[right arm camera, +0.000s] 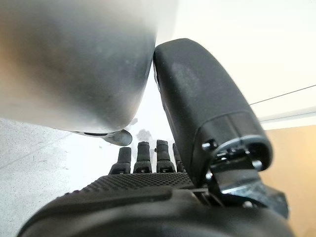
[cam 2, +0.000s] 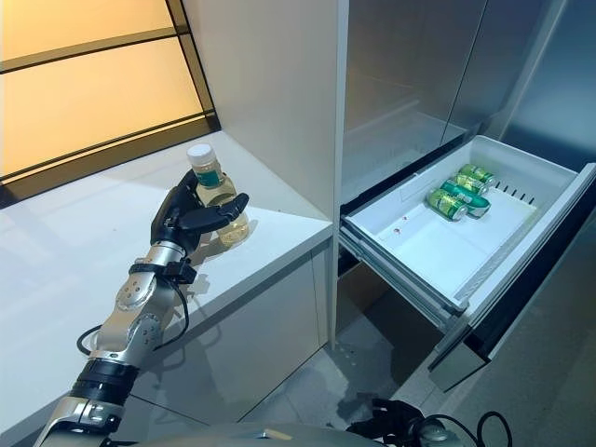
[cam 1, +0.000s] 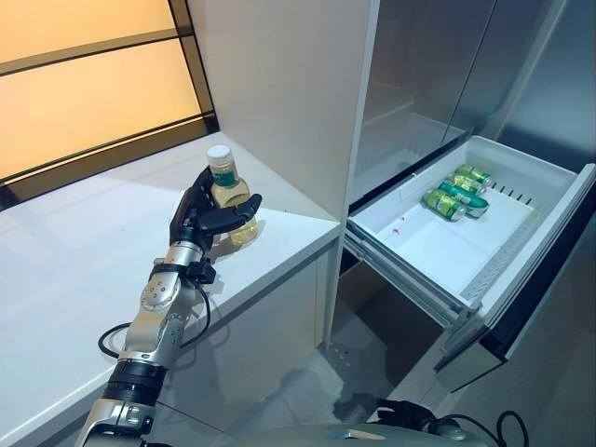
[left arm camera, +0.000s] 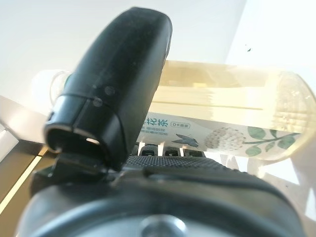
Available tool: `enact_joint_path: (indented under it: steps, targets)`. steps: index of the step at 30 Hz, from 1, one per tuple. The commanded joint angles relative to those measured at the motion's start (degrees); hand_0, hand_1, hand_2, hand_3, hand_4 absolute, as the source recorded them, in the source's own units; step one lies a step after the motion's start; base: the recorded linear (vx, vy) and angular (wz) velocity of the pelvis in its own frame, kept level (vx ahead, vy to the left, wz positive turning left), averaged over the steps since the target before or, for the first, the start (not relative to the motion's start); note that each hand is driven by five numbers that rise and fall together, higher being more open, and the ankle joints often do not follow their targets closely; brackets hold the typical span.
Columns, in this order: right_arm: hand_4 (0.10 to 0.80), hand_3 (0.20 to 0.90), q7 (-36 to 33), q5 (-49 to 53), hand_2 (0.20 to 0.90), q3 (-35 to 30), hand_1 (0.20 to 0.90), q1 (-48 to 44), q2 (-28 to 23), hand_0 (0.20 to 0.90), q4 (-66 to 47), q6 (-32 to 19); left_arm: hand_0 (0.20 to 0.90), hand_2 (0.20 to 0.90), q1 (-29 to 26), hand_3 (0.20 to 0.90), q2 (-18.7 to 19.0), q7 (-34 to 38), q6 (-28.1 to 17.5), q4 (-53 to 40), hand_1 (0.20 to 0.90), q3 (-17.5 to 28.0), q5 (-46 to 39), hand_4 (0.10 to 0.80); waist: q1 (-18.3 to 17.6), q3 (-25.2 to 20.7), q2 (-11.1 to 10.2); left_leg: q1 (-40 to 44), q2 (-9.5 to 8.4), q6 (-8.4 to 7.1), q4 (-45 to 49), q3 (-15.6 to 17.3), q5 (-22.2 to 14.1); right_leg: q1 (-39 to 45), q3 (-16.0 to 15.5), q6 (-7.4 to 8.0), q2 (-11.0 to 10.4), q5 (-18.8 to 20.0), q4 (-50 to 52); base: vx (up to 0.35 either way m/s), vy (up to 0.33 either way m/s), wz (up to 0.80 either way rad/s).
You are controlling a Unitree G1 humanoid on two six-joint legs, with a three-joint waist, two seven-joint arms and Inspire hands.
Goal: Put drinks into fridge and close the fridge
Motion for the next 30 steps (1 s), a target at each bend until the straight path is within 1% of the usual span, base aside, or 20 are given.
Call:
enact_joint_path:
  steps: [1, 11, 28, 29, 30]
  targets:
    - [0.800, 0.900, 0.83, -1.55, 0.900, 3.14, 0.900, 0.88, 1.77, 0.900, 1.63, -0.47, 0.900, 0.900, -7.98, 0.900, 2.24, -1.23, -7.47, -4.73, 0.900, 3.32, 0.54, 0.800, -0.96, -2.42, -1.27, -2.46, -0.85, 0.08, 0.29, 2.23, -1.32, 3.96, 2.46, 3.58, -1.63, -3.87, 1.14, 0.000, 0.000, 0.00]
    - [0.800, 0.900, 0.61, -1.46, 0.900, 3.28, 0.900, 1.04, 1.95, 0.900, 1.98, -0.54, 0.900, 0.900, -8.28, 0.900, 2.54, -0.97, -8.76, -6.70, 0.900, 3.74, 0.49, 0.800, -1.05, -2.57, -1.11, -2.46, -0.86, 0.01, 0.29, 2.15, -1.35, 4.07, 2.49, 3.53, -1.54, -3.87, 0.94, 0.000, 0.000, 0.00]
    - [0.800, 0.900, 0.73, -1.54, 0.900, 3.11, 0.900, 0.88, 1.86, 0.900, 2.43, -0.88, 0.900, 0.900, -8.35, 0.900, 3.08, -1.00, -8.28, -7.24, 0.900, 3.76, 1.13, 0.800, -1.05, -2.79, -0.88, -2.47, -0.93, 0.07, 0.29, 2.03, -1.36, 4.09, 2.60, 3.46, -1.50, -4.10, 1.09, 0.000, 0.000, 0.00]
    - [0.800, 0.900, 0.77, -1.59, 0.900, 3.08, 0.900, 0.86, 1.85, 0.900, 2.46, -0.89, 0.855, 0.855, -8.32, 0.848, 2.97, -1.00, -8.03, -7.40, 0.855, 3.81, 1.30, 0.748, -1.05, -2.80, -0.88, -2.46, -0.91, 0.05, 0.29, 2.05, -1.37, 4.10, 2.59, 3.44, -1.49, -4.08, 1.05, 0.000, 0.000, 0.00]
    - [0.800, 0.900, 0.77, -1.57, 0.900, 3.09, 0.900, 0.88, 1.82, 0.900, 2.44, -0.89, 0.768, 0.768, -8.29, 0.746, 3.06, -1.03, -7.95, -7.43, 0.768, 3.82, 1.17, 0.646, -1.05, -2.81, -0.85, -2.45, -0.91, 0.04, 0.29, 2.04, -1.37, 4.09, 2.59, 3.46, -1.48, -4.07, 1.06, 0.000, 0.000, 0.00]
